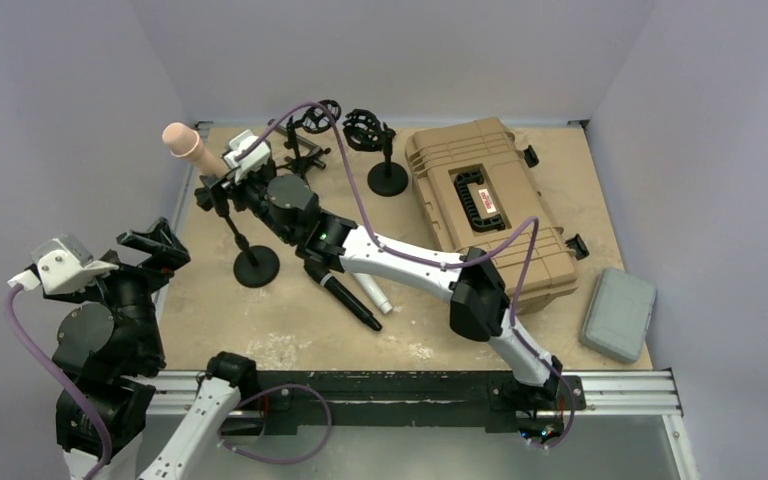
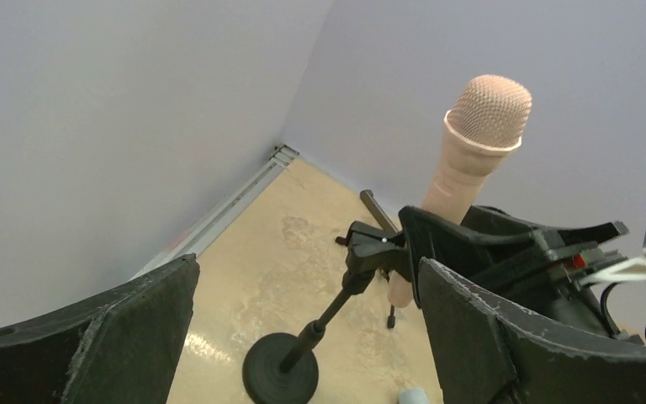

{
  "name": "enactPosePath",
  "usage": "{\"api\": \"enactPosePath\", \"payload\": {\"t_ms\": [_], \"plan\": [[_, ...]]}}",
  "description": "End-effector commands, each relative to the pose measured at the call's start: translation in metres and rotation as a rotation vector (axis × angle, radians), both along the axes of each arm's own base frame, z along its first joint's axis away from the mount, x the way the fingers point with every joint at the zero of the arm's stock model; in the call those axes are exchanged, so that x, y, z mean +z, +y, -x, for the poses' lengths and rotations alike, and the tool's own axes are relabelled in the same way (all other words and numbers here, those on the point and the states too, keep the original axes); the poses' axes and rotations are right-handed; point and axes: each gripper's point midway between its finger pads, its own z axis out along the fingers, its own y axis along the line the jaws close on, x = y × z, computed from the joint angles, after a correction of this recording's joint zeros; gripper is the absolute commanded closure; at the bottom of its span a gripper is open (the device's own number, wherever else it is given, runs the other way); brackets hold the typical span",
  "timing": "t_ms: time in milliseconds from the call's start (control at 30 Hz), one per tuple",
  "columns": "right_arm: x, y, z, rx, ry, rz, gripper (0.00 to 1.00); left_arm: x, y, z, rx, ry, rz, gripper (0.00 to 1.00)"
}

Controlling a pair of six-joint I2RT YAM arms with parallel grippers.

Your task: Remove the microphone from the stand

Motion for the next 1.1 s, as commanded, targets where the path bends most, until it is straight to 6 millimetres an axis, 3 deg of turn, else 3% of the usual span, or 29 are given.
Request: {"api": "enactPosePath", "payload": {"t_ms": [0, 133, 200, 367, 500, 833, 933, 1067], "plan": [[0.035, -0.014, -0.013, -0.126, -0.068, -0.03, 0.32, -0.028, 0.0, 0.002, 0.01, 0.056, 0.062, 0.01], [0.028, -0.006, -0.014, -0.115, -0.111, 0.007, 0.44, -0.043, -0.008, -0.002, -0.026, 0.086, 0.081, 0.02], [0.027, 0.0, -0.008, -0.069, -0.136, 0.029, 0.57, -0.049, -0.013, -0.005, -0.044, 0.11, 0.088, 0.02], [0.036, 0.005, 0.022, 0.118, -0.203, 0.068, 0.88, -0.066, -0.039, -0.017, -0.177, 0.173, 0.106, 0.01], [0.045, 0.002, 0.044, 0.311, -0.258, 0.121, 1.0, -0.078, -0.064, -0.023, -0.308, 0.179, 0.116, 0.01], [0.04, -0.016, 0.037, 0.584, -0.261, 0.202, 1.0, -0.111, -0.125, -0.04, -0.614, 0.266, 0.14, 0.01], [0.036, -0.02, 0.037, 0.628, -0.266, 0.212, 1.0, -0.126, -0.114, -0.055, -0.537, 0.311, 0.099, 0.01], [0.028, -0.023, 0.034, 0.68, -0.25, 0.215, 1.0, -0.13, -0.082, -0.077, -0.367, 0.326, -0.07, 0.0]]}}
